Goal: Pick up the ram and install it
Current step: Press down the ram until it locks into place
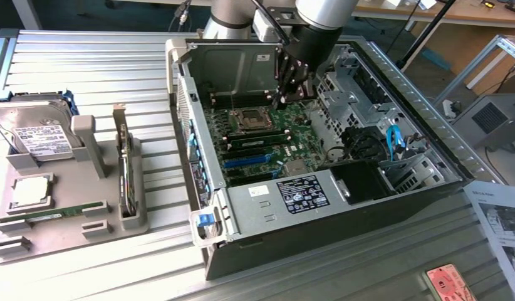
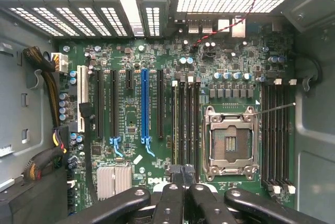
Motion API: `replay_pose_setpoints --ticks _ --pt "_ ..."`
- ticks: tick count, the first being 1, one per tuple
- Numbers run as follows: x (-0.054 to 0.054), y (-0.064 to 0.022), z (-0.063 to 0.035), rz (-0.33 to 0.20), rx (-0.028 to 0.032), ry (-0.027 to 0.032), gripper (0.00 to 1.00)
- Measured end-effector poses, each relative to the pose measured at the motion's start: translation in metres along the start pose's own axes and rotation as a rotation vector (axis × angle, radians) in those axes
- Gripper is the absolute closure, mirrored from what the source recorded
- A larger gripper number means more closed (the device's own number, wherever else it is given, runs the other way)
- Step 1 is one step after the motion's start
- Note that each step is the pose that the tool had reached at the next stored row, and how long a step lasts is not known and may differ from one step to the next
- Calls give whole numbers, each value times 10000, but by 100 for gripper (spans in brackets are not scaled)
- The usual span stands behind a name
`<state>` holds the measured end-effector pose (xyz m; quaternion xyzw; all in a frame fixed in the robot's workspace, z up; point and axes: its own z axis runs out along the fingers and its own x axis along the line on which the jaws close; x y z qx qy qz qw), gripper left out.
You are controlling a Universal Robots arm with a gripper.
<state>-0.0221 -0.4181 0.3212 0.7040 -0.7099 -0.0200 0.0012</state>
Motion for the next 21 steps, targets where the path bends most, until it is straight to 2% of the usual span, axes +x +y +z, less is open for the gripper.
replay_pose_setpoints --ticks 5,14,21 --pt "0 0 0 143 4 -4 89" --pt "0 0 0 1271 34 -38 89" --pt "0 0 1 1857 49 -56 89"
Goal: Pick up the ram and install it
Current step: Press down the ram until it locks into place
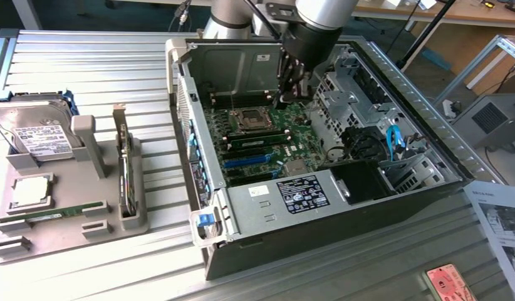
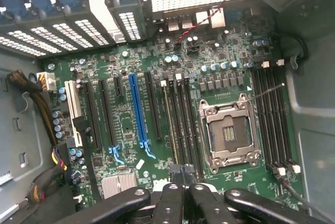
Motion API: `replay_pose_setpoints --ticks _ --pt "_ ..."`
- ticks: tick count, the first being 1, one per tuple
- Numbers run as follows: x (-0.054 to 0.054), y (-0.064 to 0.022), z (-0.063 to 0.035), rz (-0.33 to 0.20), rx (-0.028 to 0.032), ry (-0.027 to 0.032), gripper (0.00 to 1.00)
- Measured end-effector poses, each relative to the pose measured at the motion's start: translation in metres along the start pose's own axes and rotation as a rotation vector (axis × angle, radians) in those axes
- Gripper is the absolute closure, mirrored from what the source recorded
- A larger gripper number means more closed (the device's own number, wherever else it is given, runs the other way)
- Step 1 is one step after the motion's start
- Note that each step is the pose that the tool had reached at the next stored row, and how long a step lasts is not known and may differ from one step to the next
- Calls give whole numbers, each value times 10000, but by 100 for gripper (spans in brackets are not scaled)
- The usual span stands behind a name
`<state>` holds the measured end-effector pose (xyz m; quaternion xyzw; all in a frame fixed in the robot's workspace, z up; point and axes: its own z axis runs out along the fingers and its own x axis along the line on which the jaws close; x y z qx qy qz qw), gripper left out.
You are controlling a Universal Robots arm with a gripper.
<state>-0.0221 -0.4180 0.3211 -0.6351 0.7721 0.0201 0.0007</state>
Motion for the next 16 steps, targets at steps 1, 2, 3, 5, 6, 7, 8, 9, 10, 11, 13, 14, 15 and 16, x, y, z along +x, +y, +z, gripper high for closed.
replay_pose_setpoints --ticks 1,2,3,5,6,7,8,9,10,11,13,14,15,16 --pt "0 0 0 91 2 -3 89" --pt "0 0 0 191 5 -6 89" --pt "0 0 0 290 8 -9 89" --pt "0 0 0 544 14 -16 89" --pt "0 0 0 632 17 -19 89" --pt "0 0 0 728 19 -22 89" --pt "0 0 0 810 21 -24 89" --pt "0 0 0 898 24 -27 89" --pt "0 0 0 986 26 -29 89" --pt "0 0 0 1066 28 -32 89" --pt "0 0 0 1227 33 -37 89" --pt "0 0 0 1316 35 -39 89" --pt "0 0 0 1399 37 -43 89" --pt "0 0 0 1480 39 -44 89"
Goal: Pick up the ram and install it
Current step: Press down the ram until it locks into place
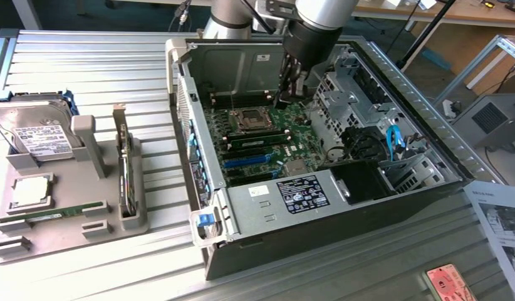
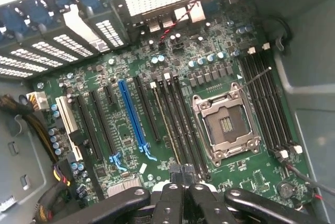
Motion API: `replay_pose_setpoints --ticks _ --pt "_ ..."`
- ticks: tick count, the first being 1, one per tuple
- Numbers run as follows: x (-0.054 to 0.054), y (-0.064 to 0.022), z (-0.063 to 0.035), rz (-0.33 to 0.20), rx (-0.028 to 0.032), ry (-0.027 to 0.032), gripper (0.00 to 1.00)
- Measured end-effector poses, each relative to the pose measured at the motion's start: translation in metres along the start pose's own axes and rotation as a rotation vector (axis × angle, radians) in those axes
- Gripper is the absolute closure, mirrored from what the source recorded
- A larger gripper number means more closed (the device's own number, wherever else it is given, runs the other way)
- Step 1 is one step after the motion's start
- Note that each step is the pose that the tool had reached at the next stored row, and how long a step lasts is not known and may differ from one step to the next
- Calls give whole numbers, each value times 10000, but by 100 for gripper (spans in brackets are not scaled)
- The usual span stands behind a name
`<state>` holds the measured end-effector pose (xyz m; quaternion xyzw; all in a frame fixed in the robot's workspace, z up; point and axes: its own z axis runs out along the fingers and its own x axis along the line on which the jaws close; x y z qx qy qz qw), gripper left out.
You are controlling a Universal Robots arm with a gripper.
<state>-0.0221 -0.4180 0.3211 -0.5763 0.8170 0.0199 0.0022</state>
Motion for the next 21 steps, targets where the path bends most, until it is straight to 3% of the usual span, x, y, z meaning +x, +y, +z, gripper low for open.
replay_pose_setpoints --ticks 21 --pt "0 0 0 2086 55 -63 89"
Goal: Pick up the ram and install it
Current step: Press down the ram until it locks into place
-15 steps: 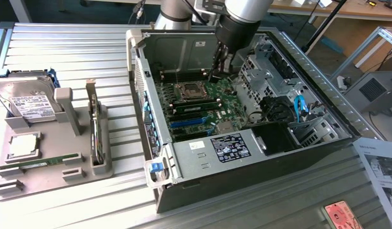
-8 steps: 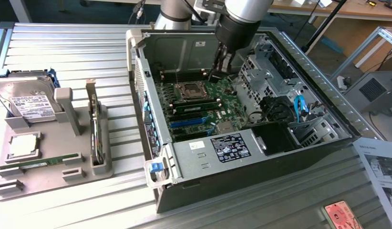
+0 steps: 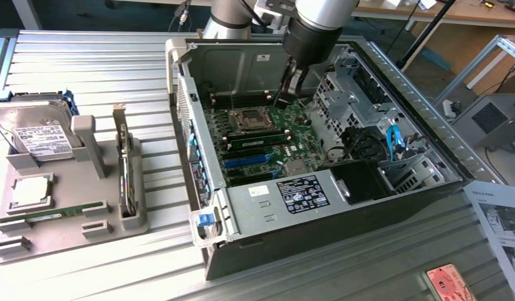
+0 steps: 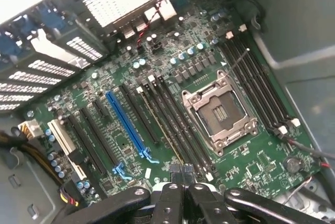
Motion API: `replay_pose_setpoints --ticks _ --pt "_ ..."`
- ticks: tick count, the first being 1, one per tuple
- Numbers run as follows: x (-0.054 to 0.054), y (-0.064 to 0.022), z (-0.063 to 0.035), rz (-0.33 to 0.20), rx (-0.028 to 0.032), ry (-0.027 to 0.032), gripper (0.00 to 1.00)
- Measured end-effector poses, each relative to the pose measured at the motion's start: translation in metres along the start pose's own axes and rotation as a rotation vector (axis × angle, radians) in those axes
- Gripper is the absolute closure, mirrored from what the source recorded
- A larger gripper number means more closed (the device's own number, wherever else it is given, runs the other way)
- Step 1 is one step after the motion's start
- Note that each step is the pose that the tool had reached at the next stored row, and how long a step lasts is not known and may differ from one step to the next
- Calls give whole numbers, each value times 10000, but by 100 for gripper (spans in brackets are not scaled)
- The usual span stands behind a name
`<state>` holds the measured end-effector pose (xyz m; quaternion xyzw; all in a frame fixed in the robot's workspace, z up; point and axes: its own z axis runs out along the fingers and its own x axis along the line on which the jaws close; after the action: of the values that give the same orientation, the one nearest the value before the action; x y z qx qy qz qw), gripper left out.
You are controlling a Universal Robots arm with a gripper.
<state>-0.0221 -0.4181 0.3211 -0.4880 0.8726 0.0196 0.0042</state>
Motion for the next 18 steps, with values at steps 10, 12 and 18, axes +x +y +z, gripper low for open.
replay_pose_setpoints --ticks 10,12,18 --pt "0 0 0 1111 29 -34 89" --pt "0 0 0 1454 38 -44 89" --pt "0 0 1 2438 65 -73 89"
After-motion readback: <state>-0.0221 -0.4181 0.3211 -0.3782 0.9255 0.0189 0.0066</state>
